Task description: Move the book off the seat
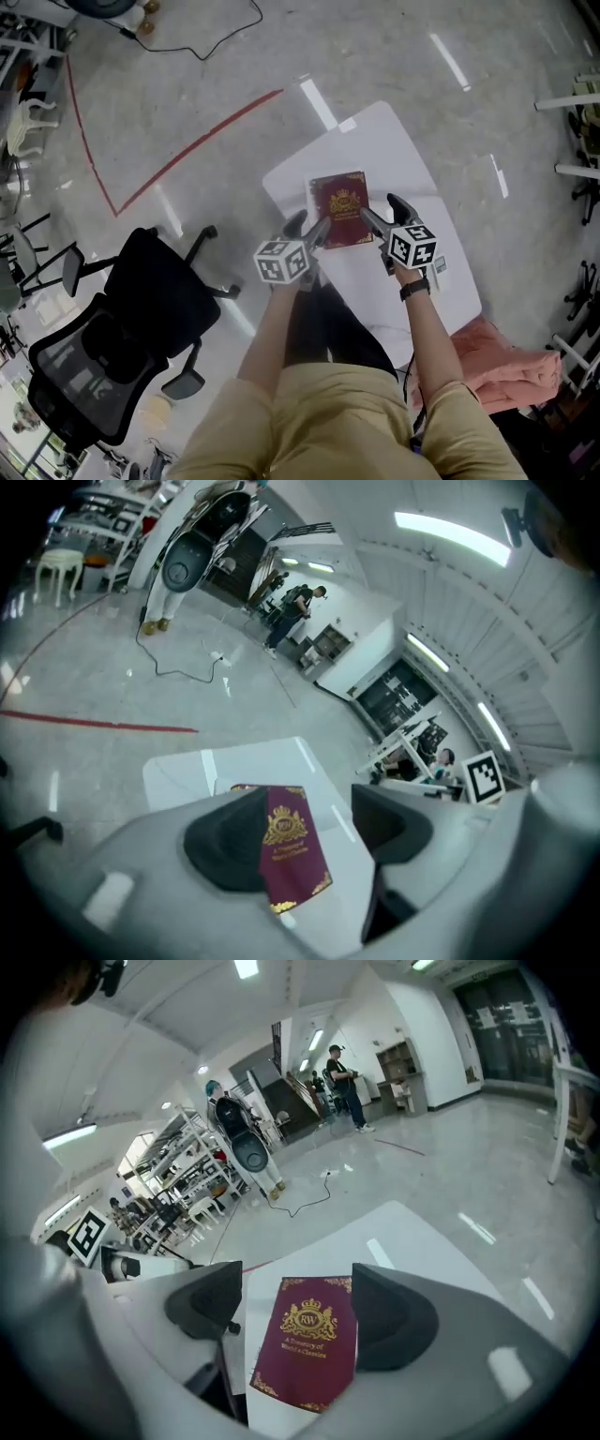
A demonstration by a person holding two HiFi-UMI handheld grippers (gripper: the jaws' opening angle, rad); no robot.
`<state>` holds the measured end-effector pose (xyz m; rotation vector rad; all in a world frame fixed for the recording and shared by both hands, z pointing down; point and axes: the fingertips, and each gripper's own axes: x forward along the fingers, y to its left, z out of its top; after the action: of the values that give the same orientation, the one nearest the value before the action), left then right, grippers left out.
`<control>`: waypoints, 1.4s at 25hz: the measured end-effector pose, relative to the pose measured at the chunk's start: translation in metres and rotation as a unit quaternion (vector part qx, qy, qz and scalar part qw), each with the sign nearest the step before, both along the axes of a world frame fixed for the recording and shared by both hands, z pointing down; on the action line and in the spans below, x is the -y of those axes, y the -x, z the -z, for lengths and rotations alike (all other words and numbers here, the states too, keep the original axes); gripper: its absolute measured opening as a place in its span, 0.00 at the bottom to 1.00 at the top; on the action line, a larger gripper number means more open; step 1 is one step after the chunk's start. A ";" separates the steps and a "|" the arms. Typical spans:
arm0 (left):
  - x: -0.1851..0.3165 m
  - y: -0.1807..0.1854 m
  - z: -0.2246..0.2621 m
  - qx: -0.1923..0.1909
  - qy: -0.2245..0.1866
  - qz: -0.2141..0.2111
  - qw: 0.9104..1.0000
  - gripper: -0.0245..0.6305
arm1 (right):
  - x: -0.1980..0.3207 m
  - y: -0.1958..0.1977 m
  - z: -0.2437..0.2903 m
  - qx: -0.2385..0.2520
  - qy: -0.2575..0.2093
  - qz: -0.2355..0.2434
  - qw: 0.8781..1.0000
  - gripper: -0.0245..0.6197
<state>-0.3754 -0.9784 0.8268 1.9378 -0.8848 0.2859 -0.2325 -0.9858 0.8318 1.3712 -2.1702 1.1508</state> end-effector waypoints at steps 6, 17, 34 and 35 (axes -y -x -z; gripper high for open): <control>-0.023 -0.007 0.128 0.060 -0.112 -0.031 0.991 0.39 | -0.026 0.028 0.121 -0.027 -0.090 0.016 0.996 0.43; -0.038 0.010 0.328 0.125 -0.328 0.006 0.936 0.22 | -0.040 0.035 0.356 -0.033 -0.300 -0.041 0.952 0.21; -0.124 0.040 0.470 0.142 -0.479 0.031 0.866 0.04 | -0.140 0.081 0.495 -0.071 -0.439 -0.027 0.895 0.05; -0.127 0.038 0.472 0.140 -0.482 0.030 0.865 0.04 | -0.142 0.082 0.497 -0.078 -0.439 -0.024 0.895 0.05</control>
<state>-0.4132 -0.8517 0.3547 2.8199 -1.4598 0.0745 -0.3145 -0.8437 0.3350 1.7515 -2.6455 -0.0198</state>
